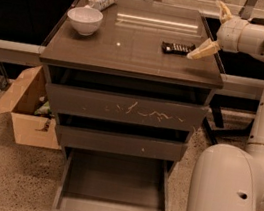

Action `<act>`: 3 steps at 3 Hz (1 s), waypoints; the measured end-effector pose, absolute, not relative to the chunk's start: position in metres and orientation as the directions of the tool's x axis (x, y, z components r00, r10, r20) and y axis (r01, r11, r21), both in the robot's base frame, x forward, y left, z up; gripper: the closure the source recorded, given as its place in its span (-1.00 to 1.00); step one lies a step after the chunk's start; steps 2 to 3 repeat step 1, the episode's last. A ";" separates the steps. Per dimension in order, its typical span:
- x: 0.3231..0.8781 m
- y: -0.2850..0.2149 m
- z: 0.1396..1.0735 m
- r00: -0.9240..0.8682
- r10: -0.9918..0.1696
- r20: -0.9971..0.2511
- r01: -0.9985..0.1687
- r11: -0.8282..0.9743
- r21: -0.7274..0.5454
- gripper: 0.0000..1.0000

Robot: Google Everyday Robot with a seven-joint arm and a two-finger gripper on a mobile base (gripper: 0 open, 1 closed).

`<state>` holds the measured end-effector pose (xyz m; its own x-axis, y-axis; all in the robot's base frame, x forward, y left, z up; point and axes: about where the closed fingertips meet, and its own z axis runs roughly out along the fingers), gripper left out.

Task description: Pick rxbar chocolate from bottom drawer and place on counter

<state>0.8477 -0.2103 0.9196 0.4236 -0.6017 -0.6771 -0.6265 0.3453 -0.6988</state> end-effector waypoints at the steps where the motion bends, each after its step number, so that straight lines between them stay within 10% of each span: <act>1: 0.838 -0.217 0.944 0.462 -0.578 -0.672 -0.595 0.360 -0.719 -1.00; 3: 0.838 -0.217 0.944 0.462 -0.578 -0.672 -0.595 0.360 -0.719 -1.00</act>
Offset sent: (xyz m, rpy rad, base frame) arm 0.0000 0.0000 0.0000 0.0000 0.0000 0.0000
